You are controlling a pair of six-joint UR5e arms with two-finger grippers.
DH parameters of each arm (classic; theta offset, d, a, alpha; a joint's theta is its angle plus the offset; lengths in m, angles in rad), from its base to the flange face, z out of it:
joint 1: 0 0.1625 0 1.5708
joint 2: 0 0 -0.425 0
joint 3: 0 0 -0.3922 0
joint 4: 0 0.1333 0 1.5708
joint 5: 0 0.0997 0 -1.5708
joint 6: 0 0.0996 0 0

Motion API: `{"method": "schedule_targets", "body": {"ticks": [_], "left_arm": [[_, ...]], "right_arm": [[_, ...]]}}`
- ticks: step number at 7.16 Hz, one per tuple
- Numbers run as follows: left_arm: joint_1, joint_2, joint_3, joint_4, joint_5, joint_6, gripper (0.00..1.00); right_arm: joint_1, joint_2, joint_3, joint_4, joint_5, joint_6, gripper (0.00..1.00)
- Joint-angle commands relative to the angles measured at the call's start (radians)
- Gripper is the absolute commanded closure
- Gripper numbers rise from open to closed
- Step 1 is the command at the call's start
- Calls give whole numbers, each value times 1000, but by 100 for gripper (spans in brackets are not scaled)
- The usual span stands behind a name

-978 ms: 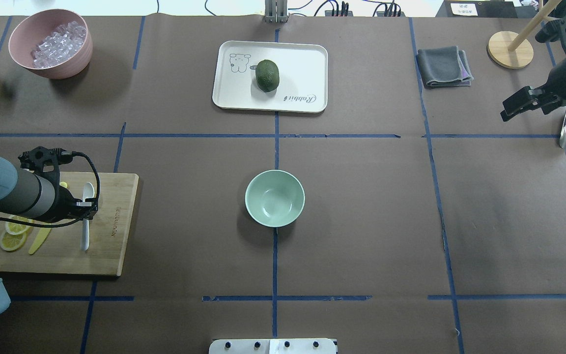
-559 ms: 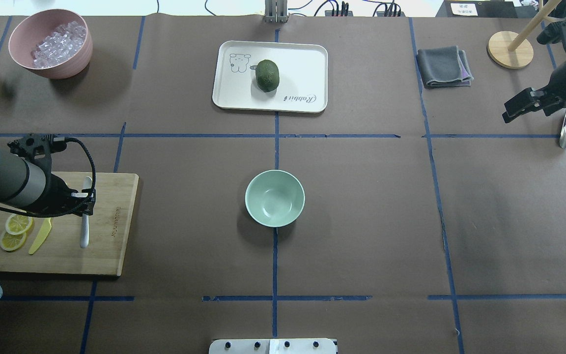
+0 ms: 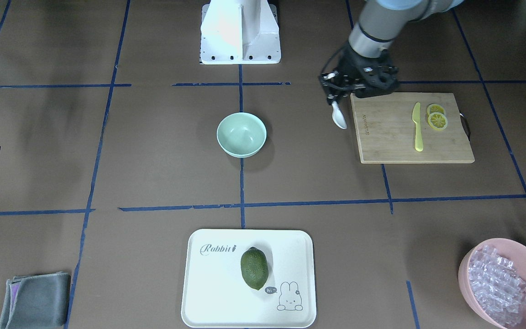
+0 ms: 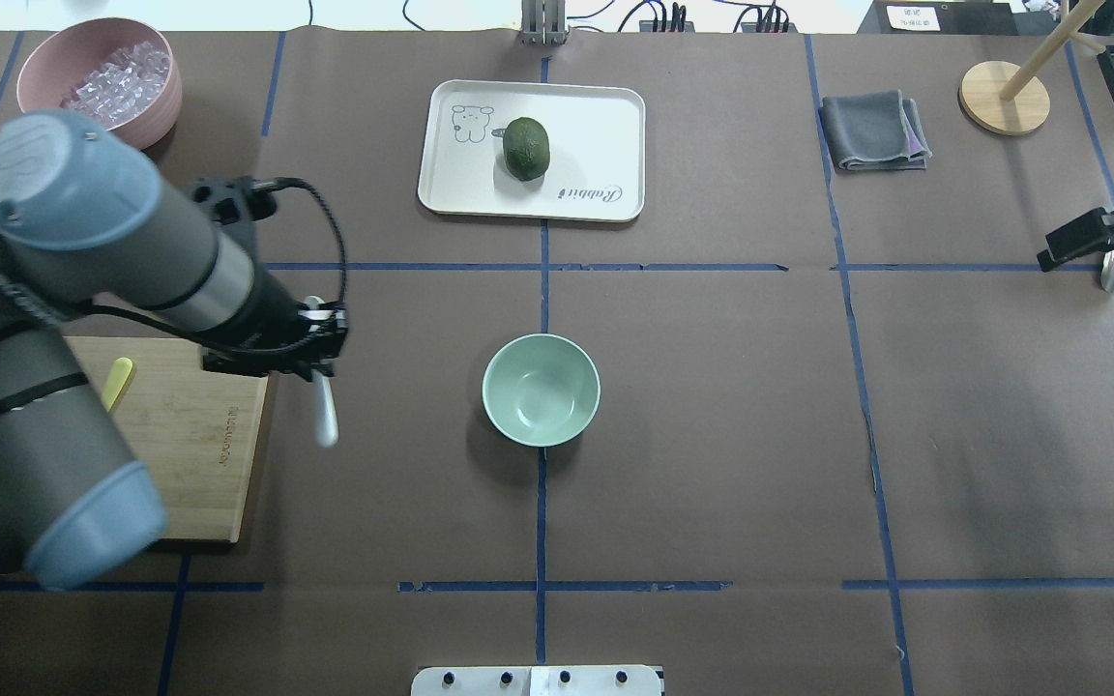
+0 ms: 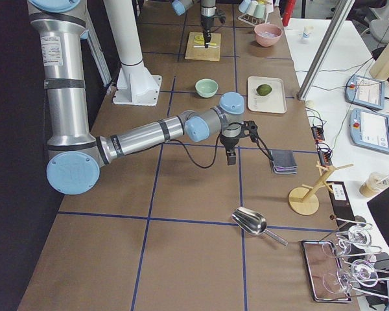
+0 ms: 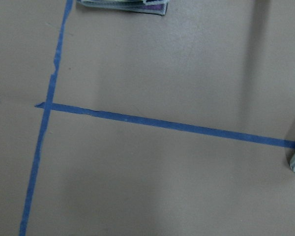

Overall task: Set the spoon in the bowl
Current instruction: 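Carry the white spoon with the left gripper over the green bowl, then lower the spoon into the bowl and open the left gripper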

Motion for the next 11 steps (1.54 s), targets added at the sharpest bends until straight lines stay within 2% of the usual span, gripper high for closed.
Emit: {"method": "schedule_targets", "body": {"ticks": [1,3,4,6,7,8,11], "left_arm": [[127,-231,189,5,71,-61,100],[157,-340,324,-27,90,-55,100],[157,-342,363,-93,90,-55,100],[157,-360,406,-101,90,-52,98],[157,-365,406,-101,88,-56,68],[157,-364,409,-106,91,-55,1],[126,-354,380,-86,84,-47,0]], "right_arm": [[16,-55,-2,49,1,2,0],[16,-55,-2,49,1,4,0],[16,-55,-2,49,1,5,0],[22,-54,-2,49,-1,5,0],[22,-52,-2,49,1,5,0],[22,-52,-2,49,1,5,0],[25,-55,-5,49,1,1,0]]}}
